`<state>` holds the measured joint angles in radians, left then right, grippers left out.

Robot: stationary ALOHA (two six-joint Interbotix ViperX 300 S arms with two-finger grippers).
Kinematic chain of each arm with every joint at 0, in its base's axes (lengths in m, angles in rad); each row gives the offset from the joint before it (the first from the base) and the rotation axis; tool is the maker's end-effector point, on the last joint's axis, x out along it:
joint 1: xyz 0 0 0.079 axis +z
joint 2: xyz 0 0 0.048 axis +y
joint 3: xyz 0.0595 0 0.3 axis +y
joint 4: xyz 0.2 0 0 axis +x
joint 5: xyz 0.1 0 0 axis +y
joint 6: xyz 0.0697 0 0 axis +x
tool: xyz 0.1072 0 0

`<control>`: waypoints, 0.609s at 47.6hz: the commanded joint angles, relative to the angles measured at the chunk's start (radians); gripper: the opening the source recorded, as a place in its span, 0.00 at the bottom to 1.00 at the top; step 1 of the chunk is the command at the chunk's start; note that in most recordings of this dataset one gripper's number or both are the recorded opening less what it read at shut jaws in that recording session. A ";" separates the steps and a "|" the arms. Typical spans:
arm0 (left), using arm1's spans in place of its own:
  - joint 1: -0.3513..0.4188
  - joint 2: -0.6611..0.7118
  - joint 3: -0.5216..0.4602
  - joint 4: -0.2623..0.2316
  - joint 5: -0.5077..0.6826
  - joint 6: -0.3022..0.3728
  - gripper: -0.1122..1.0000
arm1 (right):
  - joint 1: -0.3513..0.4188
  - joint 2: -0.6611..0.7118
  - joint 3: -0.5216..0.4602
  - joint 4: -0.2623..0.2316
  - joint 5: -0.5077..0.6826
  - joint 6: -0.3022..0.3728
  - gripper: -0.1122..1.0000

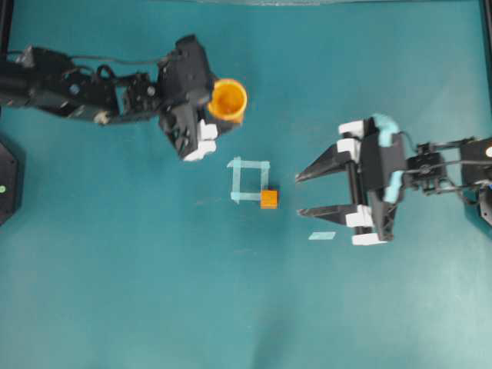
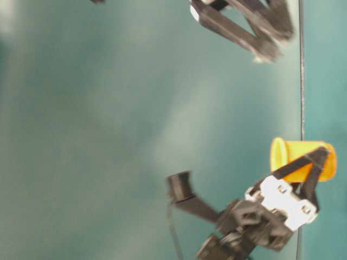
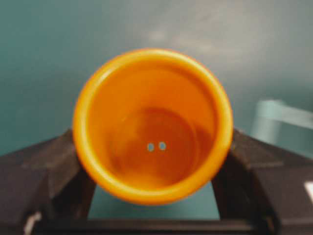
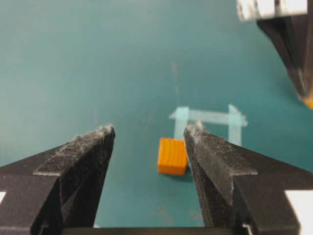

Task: Hold the block with right arm and the cup with left arm, then put the block into the cup.
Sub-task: 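Move right gripper to the orange block and grasp it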

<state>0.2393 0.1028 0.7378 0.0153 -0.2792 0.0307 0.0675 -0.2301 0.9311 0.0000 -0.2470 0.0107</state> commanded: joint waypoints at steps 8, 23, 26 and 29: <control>-0.101 -0.106 0.040 0.002 -0.003 -0.014 0.68 | -0.002 0.091 -0.044 0.029 -0.034 0.002 0.65; -0.187 -0.117 0.051 0.002 0.025 -0.014 0.68 | -0.023 0.212 -0.074 0.064 -0.127 0.002 0.65; -0.202 -0.118 0.048 0.002 0.037 -0.014 0.68 | -0.026 0.242 -0.086 0.069 -0.137 0.002 0.65; -0.213 -0.121 0.044 0.002 0.043 -0.014 0.68 | -0.028 0.267 -0.095 0.075 -0.140 0.002 0.65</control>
<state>0.0383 0.0123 0.7992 0.0153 -0.2393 0.0184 0.0414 0.0307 0.8636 0.0660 -0.3712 0.0107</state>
